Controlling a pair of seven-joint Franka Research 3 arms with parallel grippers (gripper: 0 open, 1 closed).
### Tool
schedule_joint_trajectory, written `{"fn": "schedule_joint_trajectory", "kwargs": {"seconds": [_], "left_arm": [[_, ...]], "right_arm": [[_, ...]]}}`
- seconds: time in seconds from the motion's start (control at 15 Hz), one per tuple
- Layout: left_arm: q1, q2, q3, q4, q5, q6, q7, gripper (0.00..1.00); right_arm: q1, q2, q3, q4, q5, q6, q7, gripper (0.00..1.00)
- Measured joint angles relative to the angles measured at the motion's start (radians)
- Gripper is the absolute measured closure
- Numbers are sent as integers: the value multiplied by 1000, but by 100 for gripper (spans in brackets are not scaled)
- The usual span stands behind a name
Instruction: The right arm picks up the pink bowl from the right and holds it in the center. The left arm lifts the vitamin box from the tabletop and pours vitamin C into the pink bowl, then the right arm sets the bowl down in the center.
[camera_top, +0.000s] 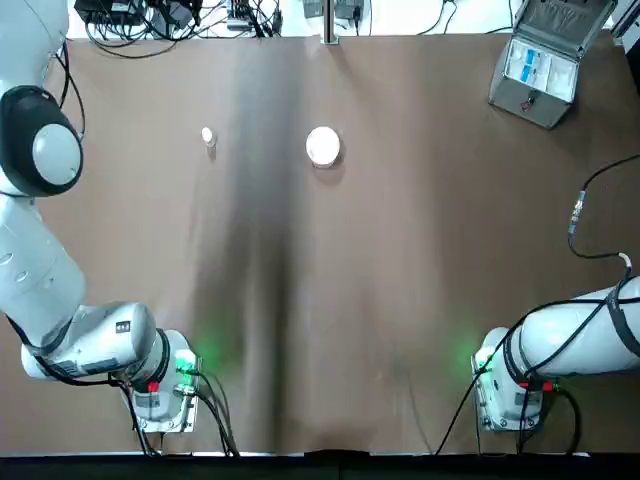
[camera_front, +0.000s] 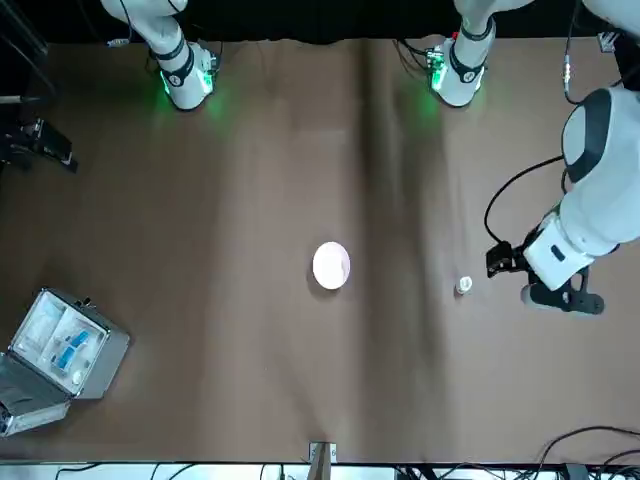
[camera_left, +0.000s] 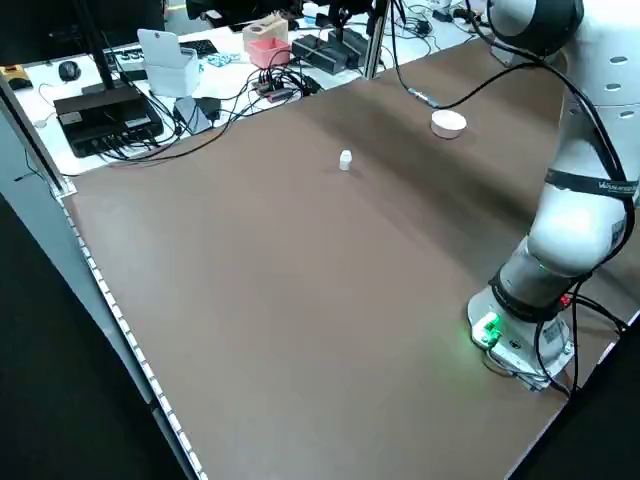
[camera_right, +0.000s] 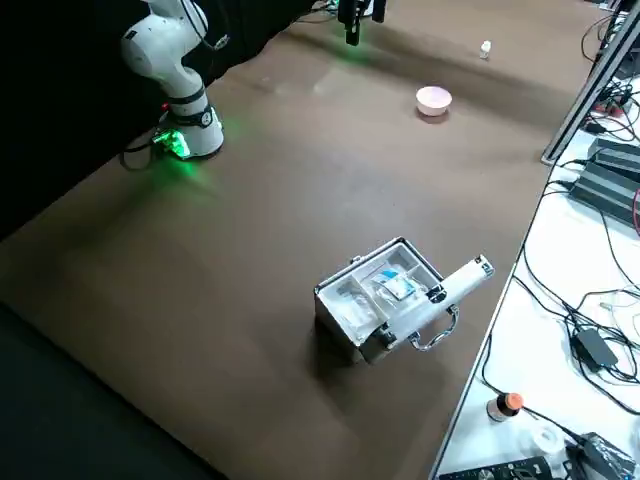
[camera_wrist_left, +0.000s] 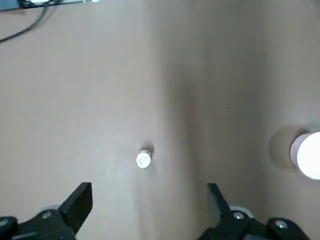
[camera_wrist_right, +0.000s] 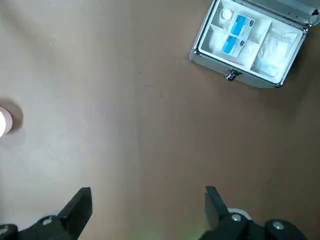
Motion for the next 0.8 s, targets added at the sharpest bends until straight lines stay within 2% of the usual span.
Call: {"fn": "schedule_joint_trajectory", "kwargs": {"seconds": [0.27, 0.47, 0.8], "left_arm": [[5, -39, 0, 0, -1, -17, -130, 0], [-1, -66, -5, 0, -1, -95, -279, 0], [6, -74, -4, -1, -1, -128, -276, 0]], "right_arm": [[3, -26, -1, -19, 0, 0, -7, 1], [6, -30, 1, -24, 0, 0, -7, 1], [7, -30, 1, -29, -1, 5, -8, 1]]}}
